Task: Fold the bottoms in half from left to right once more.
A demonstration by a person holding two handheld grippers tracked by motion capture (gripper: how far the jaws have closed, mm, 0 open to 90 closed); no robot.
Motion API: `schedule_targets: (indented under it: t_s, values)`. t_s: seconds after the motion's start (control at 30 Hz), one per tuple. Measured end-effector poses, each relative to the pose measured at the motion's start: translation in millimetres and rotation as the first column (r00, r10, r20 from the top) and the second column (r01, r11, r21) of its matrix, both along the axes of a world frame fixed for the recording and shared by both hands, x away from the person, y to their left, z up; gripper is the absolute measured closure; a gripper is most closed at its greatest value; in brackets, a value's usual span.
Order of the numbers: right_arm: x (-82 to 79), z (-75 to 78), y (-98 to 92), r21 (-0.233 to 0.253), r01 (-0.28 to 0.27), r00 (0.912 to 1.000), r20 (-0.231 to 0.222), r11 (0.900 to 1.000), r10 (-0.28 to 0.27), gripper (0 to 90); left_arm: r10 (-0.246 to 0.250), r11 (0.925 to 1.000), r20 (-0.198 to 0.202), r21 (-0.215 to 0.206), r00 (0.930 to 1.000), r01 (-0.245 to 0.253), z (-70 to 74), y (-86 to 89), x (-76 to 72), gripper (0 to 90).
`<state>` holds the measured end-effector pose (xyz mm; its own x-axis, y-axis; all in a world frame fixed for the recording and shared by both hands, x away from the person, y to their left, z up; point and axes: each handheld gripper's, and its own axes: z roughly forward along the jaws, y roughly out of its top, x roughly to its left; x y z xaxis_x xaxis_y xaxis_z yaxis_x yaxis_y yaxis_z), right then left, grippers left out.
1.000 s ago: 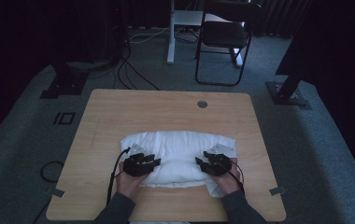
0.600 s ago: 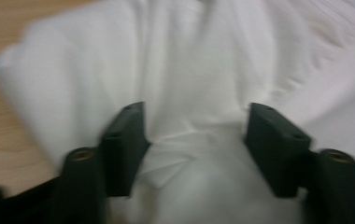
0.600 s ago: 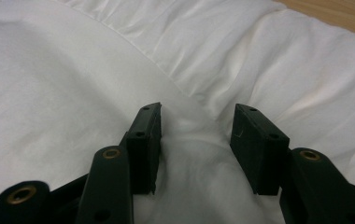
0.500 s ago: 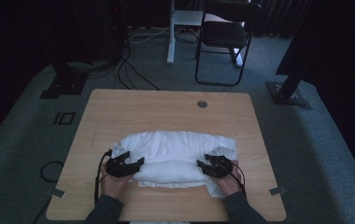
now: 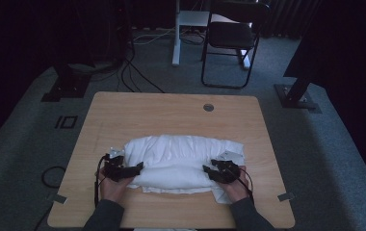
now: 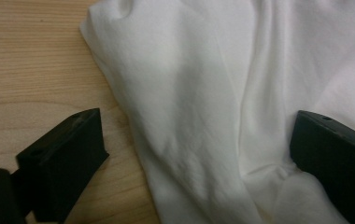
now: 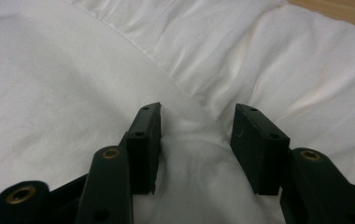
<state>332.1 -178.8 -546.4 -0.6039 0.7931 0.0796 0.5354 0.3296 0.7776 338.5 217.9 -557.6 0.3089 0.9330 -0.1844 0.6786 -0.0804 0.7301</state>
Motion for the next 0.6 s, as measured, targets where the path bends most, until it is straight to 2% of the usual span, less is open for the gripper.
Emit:
schedule_targets:
  t_s: [0.1, 0.23, 0.33, 0.43, 0.6]
  values:
    - [0.0, -0.1, -0.1, 0.002, 0.000, 1.0000, -0.001, 1.000, 0.000, 52.0, 0.016, 0.9996, 0.002, 0.022, 0.9999, -0.016, -0.4, -1.0, -0.4, 2.7]
    - [-0.1, -0.3, -0.4, 0.004, -0.002, 1.0000, -0.001, 1.000, 0.002, 51.9, 0.034, 0.9990, 0.005, 0.030, 0.9994, -0.034, -0.9, -2.2, -3.4, 2.7]
    - [-0.2, -0.6, -0.5, 0.006, -0.003, 1.0000, 0.000, 1.000, 0.003, 52.0, 0.040, 0.9991, 0.004, 0.015, 0.9992, -0.040, -0.8, -3.5, -6.7, 3.2]
    - [-0.4, -0.7, -0.5, 0.005, -0.002, 1.0000, 0.002, 1.000, 0.002, 51.9, 0.041, 0.9992, 0.012, 0.002, 0.9991, -0.041, -1.0, -5.8, -12.8, 7.4]
    - [-0.9, -0.8, 0.2, 0.002, 0.002, 1.0000, 0.005, 1.000, -0.002, 51.8, 0.016, 0.9992, 0.011, -0.036, 0.9998, -0.016, 0.3, -9.9, -18.9, 28.1]
